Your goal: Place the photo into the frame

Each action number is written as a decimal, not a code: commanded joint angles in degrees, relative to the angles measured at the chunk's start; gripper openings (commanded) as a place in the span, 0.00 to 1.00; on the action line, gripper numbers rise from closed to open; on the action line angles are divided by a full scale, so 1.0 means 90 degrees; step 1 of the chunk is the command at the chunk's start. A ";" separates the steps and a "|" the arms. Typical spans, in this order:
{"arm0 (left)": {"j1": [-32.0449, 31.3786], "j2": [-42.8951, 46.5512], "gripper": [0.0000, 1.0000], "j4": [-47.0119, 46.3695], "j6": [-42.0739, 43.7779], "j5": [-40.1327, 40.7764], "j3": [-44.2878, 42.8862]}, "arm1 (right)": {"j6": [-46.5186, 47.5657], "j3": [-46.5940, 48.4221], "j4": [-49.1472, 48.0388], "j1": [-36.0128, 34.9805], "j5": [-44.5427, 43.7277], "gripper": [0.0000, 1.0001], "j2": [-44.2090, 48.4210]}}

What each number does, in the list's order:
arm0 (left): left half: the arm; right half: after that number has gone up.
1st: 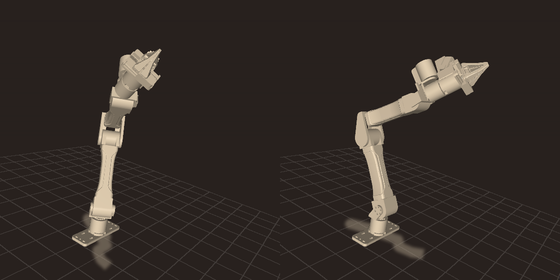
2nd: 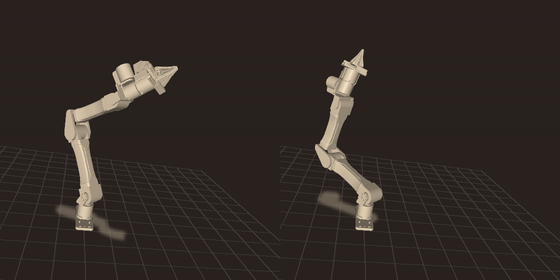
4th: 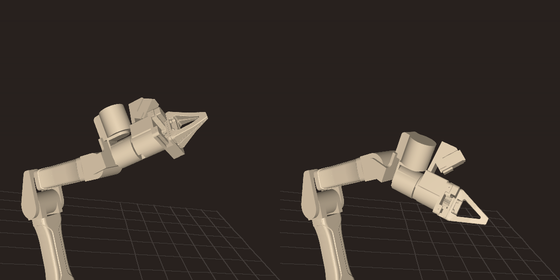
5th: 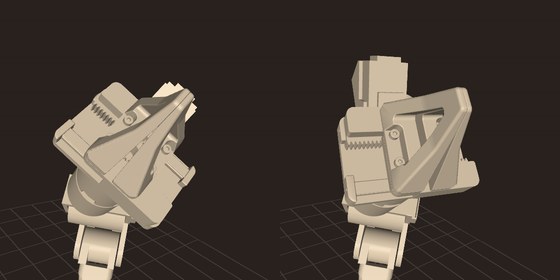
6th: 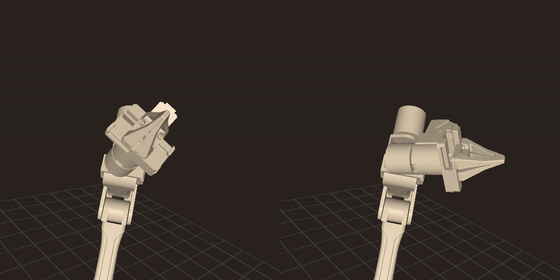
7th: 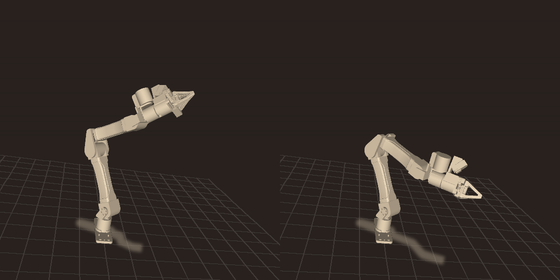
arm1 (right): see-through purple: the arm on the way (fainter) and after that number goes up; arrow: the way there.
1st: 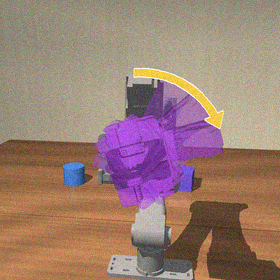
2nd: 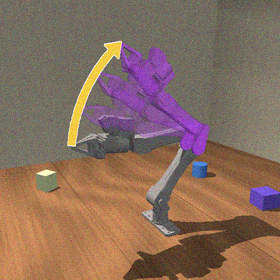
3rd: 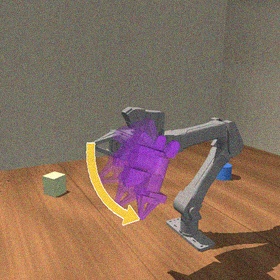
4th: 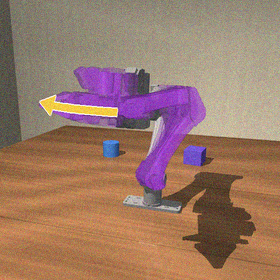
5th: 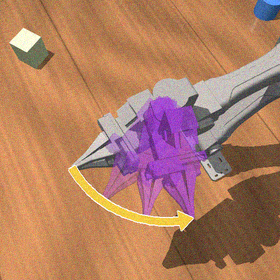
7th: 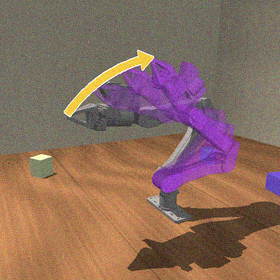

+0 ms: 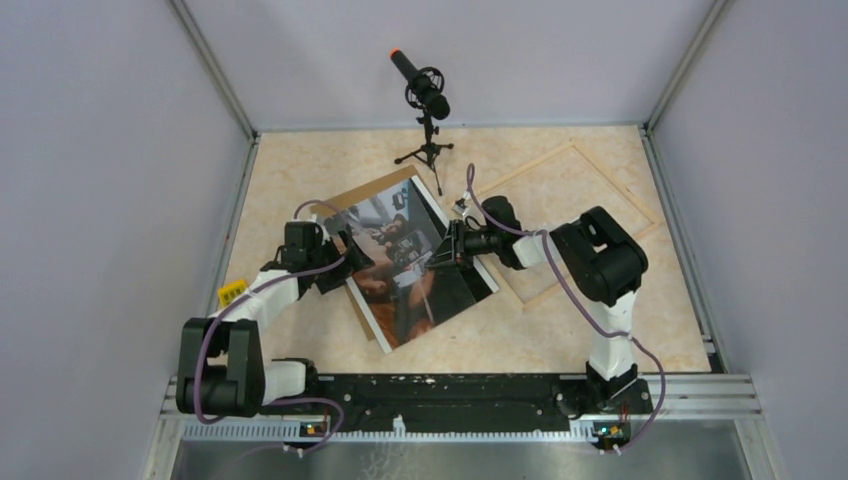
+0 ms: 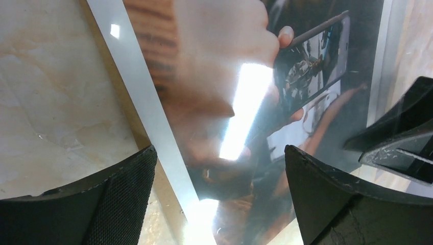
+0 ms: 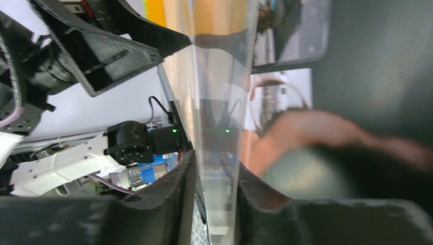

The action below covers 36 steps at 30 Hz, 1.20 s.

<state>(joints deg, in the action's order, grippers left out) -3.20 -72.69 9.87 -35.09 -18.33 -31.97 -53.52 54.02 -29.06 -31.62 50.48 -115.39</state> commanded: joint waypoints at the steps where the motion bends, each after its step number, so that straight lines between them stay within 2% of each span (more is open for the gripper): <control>1: -0.0121 0.0199 0.98 0.0465 0.0220 -0.0044 -0.0097 | -0.0575 0.0044 -0.1003 -0.0063 0.0192 0.19 0.0245; 4: -0.0274 0.0522 0.98 0.0781 0.0359 -0.0263 -0.0604 | -0.0430 0.0026 -0.0670 -0.0136 0.0211 0.02 0.0573; 5: -0.0303 0.0641 0.99 0.0907 0.0434 -0.0341 -0.0806 | -0.0342 0.0026 -0.0480 -0.0173 0.0219 0.00 0.0727; 7: -0.0328 0.0937 0.99 0.1206 0.0615 -0.0389 -0.1302 | 0.0092 0.0061 0.0176 -0.0294 0.0188 0.00 0.1225; 10: -0.0342 0.1373 0.98 0.1611 0.0955 -0.0233 -0.2054 | 0.1651 0.0422 0.2446 -0.0731 -0.0492 0.00 0.2144; 12: -0.0338 0.1570 0.98 0.1858 0.1222 0.0015 -0.2481 | 0.2027 0.0283 0.3142 -0.0844 -0.0853 0.00 0.2747; 17: -0.0338 0.1699 0.98 0.2078 0.1573 0.0582 -0.3127 | 0.0677 -0.1129 0.2324 -0.0603 -0.1107 0.00 0.4498; 21: -0.0338 0.1558 0.99 0.1996 0.1529 0.0447 -0.3348 | -0.1228 -0.2247 0.1130 -0.0343 -0.1078 0.00 0.5603; 23: -0.0338 0.1485 0.98 0.1917 0.1427 0.0290 -0.3423 | -0.1890 -0.2684 0.0828 -0.0093 -0.1136 0.00 0.6145; 24: -0.0338 0.1453 0.98 0.1869 0.1378 0.0201 -0.3446 | -0.2027 -0.2794 0.1023 0.0082 -0.1213 0.00 0.6440; 28: -0.0343 0.1341 0.98 0.1643 0.1205 -0.0109 -0.3477 | -0.1915 -0.2812 0.2642 0.1168 -0.1467 0.00 0.7510; 30: -0.0351 0.1301 0.98 0.1578 0.1131 -0.0267 -0.3526 | -0.1922 -0.2895 0.3007 0.1933 -0.1384 0.00 0.7988; 33: -0.0401 0.1246 0.98 0.1453 0.1018 -0.0460 -0.3630 | -0.1792 -0.2940 0.2836 0.2991 -0.1034 0.00 0.8116; 36: -0.0501 0.1134 0.98 0.1313 0.0939 -0.0580 -0.3762 | -0.1317 -0.2671 0.2615 0.3428 -0.0868 0.00 0.7650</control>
<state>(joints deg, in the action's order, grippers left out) -6.61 -61.69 26.48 -25.12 -20.43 -62.15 -68.27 27.31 -3.68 -4.64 39.35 -43.07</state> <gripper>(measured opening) 0.985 0.005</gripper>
